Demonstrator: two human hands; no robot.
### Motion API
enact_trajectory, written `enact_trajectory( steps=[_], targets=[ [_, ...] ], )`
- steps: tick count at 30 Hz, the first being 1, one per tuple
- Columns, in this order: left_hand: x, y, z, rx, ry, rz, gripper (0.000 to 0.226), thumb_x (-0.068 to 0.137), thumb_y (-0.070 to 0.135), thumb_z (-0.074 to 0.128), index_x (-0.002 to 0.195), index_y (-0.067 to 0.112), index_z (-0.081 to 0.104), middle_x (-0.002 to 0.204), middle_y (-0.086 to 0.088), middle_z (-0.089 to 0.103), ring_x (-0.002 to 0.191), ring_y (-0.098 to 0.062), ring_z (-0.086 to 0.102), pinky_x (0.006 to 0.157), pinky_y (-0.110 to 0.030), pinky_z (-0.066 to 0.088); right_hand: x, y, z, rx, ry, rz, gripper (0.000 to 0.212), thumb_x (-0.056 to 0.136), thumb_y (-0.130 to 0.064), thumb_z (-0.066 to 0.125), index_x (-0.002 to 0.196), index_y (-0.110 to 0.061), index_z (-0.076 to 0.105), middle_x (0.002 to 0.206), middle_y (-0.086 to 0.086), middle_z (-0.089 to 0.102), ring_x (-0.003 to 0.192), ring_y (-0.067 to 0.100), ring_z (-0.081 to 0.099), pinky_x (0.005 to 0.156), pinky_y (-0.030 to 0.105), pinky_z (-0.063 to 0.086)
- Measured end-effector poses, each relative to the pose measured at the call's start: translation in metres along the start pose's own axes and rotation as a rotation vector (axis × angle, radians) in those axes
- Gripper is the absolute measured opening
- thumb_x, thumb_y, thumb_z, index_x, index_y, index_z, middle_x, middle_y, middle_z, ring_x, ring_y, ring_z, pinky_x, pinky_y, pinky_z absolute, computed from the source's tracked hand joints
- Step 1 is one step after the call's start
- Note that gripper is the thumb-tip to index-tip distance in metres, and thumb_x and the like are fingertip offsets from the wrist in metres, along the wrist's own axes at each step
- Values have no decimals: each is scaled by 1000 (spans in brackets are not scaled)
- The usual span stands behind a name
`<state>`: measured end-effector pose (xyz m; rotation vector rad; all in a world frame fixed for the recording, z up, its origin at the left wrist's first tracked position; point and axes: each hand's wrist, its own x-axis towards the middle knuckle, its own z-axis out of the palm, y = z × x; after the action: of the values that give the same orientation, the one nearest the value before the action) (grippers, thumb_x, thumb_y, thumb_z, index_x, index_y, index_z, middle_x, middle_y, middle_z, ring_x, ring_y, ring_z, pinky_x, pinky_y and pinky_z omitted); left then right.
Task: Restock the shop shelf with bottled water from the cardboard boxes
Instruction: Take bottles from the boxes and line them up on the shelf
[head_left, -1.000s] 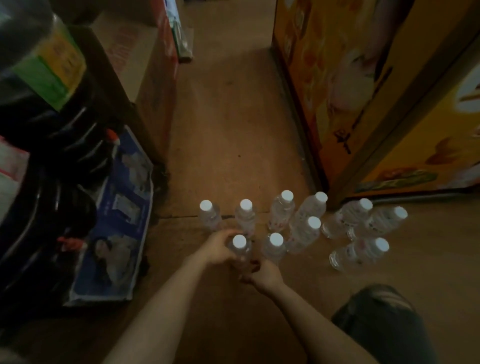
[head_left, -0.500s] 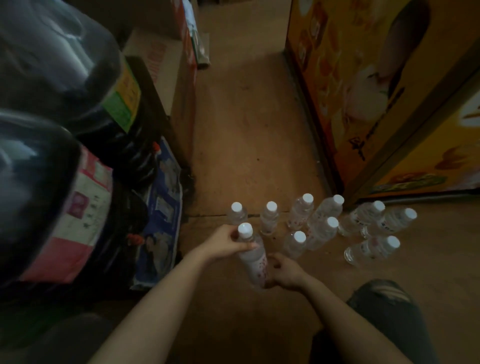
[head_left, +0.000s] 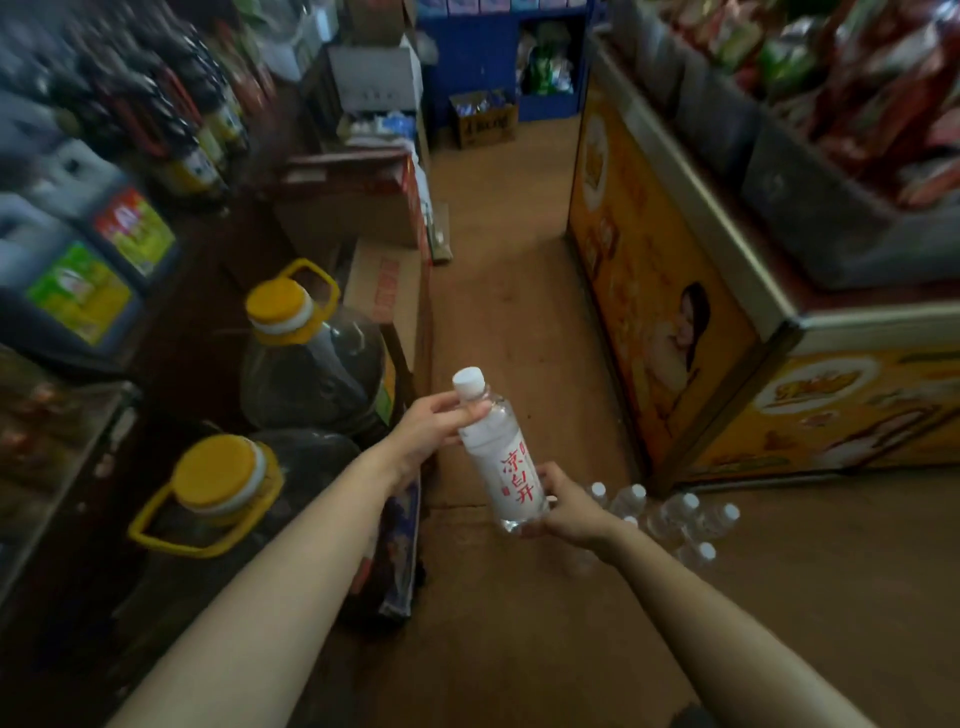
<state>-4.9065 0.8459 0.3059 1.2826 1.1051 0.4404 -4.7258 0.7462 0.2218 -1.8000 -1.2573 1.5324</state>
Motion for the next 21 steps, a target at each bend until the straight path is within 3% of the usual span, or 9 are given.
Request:
enact_trajectory(
  steps=[6,11,16,18,21],
  targets=[
    [-65,143,-31,1,86,141,25,88,36,61,110,25,67,110,4,70,105,-13,62,88,-29,48,-57,-139,-23,19,9,-84,69,64,-11,84,118,-21,41,111,-3,58,97,13,62,74,25,58],
    [-112,226,-66,-51,247,244,36,85,38,65,112,15,62,109,-2,69,103,-19,64,91,-35,50,-89,-238,-18,20,56,-191,70,55,-19,88,111,-24,46,108,-4,62,100,14,63,82,34,59],
    [-160,272,-115,-89,414,349,10,88,34,62,94,28,67,99,4,70,95,-12,65,84,-30,50,-98,-321,4,-32,68,-346,63,56,-23,88,106,-25,49,106,-6,62,99,13,63,77,30,59],
    [-178,279,-140,-94,475,365,13,87,37,64,98,30,68,108,2,69,102,-14,63,89,-31,49,-97,-350,22,-50,43,-395,62,59,-23,88,108,-25,49,107,-7,61,100,13,62,75,26,58],
    [-210,283,-183,-52,562,385,43,74,47,73,109,24,68,111,2,69,104,-13,63,88,-28,51,-88,-386,60,-115,-18,-466,65,59,-29,88,111,-25,49,109,-8,62,101,11,62,82,32,58]
  ],
)
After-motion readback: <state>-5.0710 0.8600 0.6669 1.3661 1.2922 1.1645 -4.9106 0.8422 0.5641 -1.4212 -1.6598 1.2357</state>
